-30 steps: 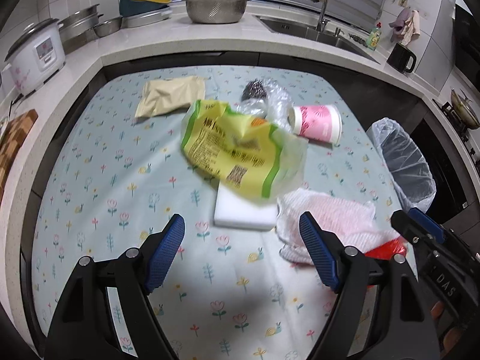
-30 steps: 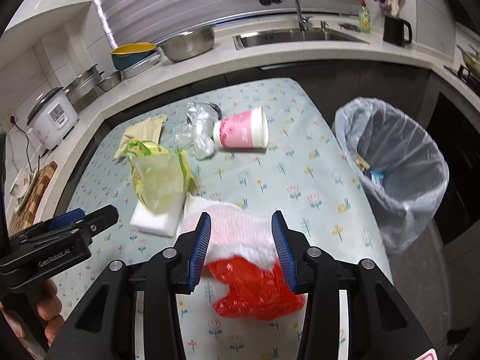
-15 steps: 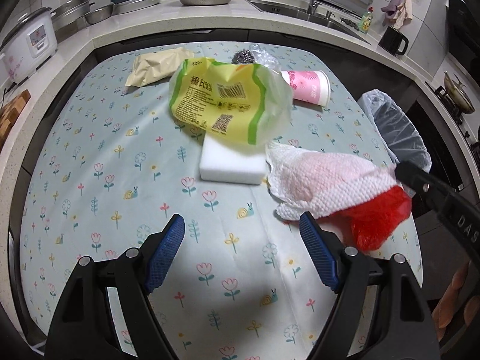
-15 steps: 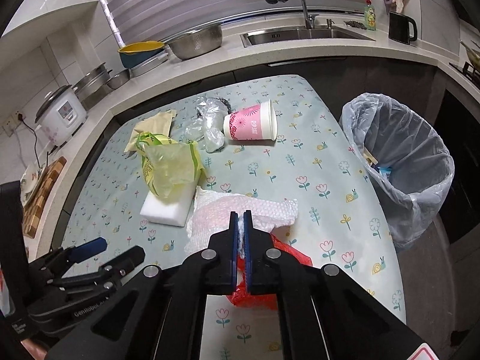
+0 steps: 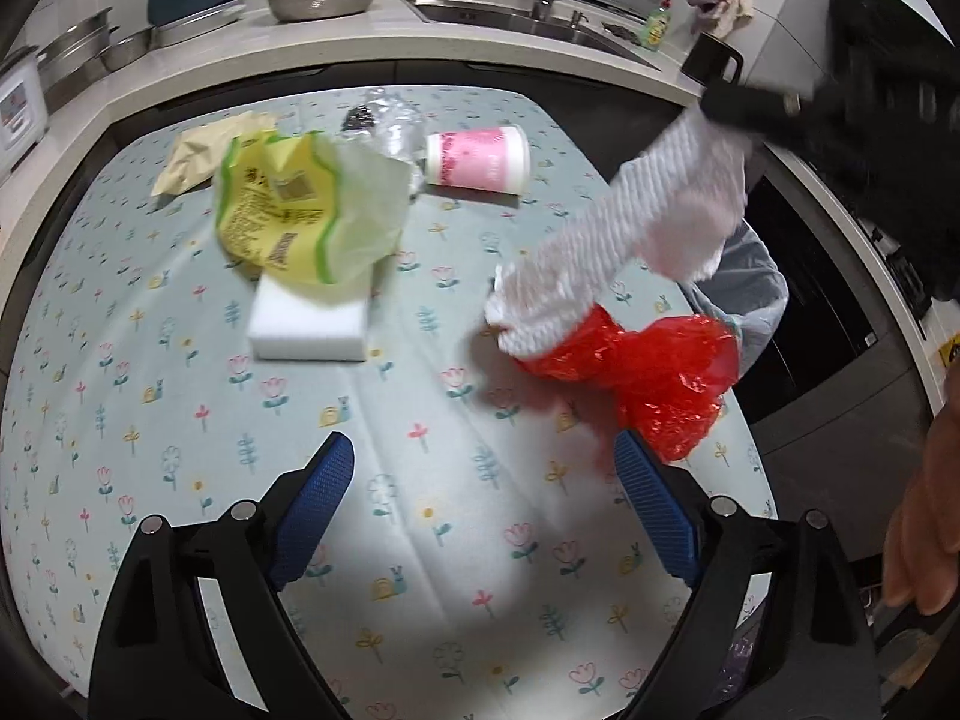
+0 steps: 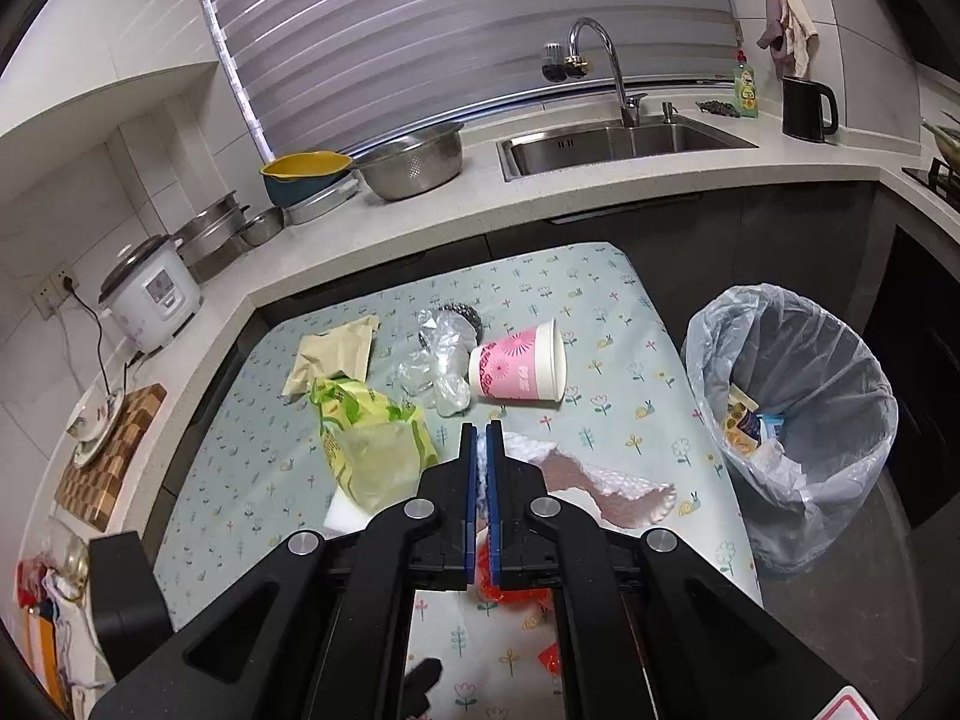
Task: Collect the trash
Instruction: 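Lift the white towel with the right tool toward the bin, then grasp the red plastic bag on the table with the left tool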
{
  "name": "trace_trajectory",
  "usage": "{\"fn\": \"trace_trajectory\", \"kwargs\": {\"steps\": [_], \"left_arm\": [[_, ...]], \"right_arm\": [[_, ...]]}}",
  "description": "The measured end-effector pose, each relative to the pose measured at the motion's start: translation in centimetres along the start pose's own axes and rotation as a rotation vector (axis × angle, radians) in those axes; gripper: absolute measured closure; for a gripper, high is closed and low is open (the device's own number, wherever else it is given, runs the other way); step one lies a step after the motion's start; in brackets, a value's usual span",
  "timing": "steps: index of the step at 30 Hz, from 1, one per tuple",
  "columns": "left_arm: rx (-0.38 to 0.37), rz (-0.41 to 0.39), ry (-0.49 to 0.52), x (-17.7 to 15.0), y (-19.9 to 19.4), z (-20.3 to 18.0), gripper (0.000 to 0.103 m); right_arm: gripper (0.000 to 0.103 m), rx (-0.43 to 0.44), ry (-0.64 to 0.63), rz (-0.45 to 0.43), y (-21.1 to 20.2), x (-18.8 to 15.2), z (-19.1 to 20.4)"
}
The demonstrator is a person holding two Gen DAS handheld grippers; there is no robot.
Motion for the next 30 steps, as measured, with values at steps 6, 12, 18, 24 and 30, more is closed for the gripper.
{"fn": "trace_trajectory", "kwargs": {"steps": [6,12,18,24,30], "left_arm": [[-0.036,0.029,0.003,0.5,1.3,-1.7,0.018],[-0.088,0.041,-0.019,2.1,2.8,-3.9,0.016],[-0.075,0.075,-0.040,3.5,5.9,-6.2,0.016],[-0.025,0.114,-0.032,4.1,8.9,-7.3,0.018],[-0.025,0.157,-0.030,4.1,10.7,-7.3,0.057]], "right_arm": [[0.100,-0.025,0.012,-0.076,-2.0,2.7,-1.8],[0.100,-0.063,0.066,-0.097,-3.0,3.5,-5.9],[0.100,-0.099,0.116,-0.075,-2.8,2.5,-9.6],[0.100,-0.106,0.150,-0.052,-2.0,1.6,-11.8],[0.100,-0.100,0.162,-0.045,-1.6,1.4,-12.5]]}}
Point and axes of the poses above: each gripper's, at about its wrist camera, not at the fingertips, and y roughly the way its jaws point, z to its left, x to its top, the point moved 2 cm from there along y, roughly the way its jaws point, and after that the axes turned 8 degrees about -x, right-handed, at the moved point
